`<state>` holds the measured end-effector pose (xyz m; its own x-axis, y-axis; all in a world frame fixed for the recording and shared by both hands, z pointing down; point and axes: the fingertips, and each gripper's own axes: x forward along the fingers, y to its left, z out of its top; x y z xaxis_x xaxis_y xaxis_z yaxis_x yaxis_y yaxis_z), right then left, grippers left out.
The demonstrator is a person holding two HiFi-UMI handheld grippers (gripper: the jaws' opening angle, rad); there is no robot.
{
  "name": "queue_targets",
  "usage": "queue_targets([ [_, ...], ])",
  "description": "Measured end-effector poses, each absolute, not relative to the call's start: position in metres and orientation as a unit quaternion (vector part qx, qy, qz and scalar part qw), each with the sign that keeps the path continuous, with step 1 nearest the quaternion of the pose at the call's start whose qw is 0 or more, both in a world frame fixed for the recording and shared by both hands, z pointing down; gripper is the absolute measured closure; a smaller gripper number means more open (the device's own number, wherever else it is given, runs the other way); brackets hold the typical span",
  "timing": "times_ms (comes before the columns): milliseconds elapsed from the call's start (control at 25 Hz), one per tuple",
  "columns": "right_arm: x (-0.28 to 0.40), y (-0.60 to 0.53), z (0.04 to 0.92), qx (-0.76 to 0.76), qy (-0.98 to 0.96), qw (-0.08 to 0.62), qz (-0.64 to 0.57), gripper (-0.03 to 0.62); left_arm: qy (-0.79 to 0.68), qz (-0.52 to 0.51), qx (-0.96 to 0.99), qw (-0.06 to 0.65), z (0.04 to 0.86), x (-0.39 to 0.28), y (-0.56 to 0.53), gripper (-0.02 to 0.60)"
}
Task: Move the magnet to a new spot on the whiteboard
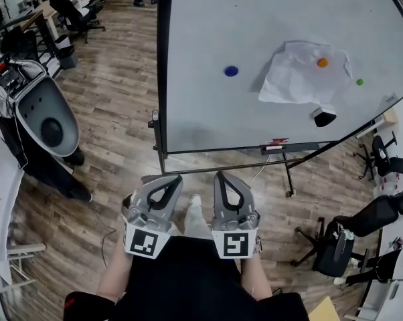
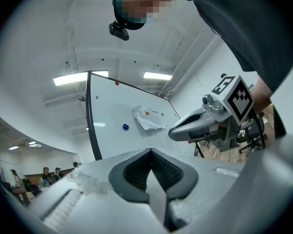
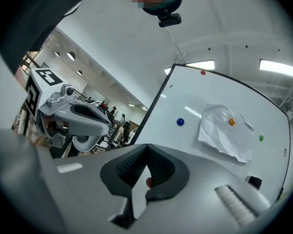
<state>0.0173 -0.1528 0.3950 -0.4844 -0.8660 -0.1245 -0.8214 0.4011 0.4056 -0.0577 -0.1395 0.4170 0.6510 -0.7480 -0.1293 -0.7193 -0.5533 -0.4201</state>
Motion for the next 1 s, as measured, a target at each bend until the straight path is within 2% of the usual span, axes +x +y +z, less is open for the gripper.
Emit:
queue_targets([
  [160,0.019,-0.152,0.397,0.5,-0.834,0.075,-0.22,0.594,0.414,-0.027,-0.878,0.24,0.407,-0.058,-0.138,0.58],
  [1000,0.03,-0.151,0.396,0.508,-0.832,0.072,-0.213,0.594,0.405,-0.022,-0.881,0.243,0.405,-0.044,-0.141,0.58],
])
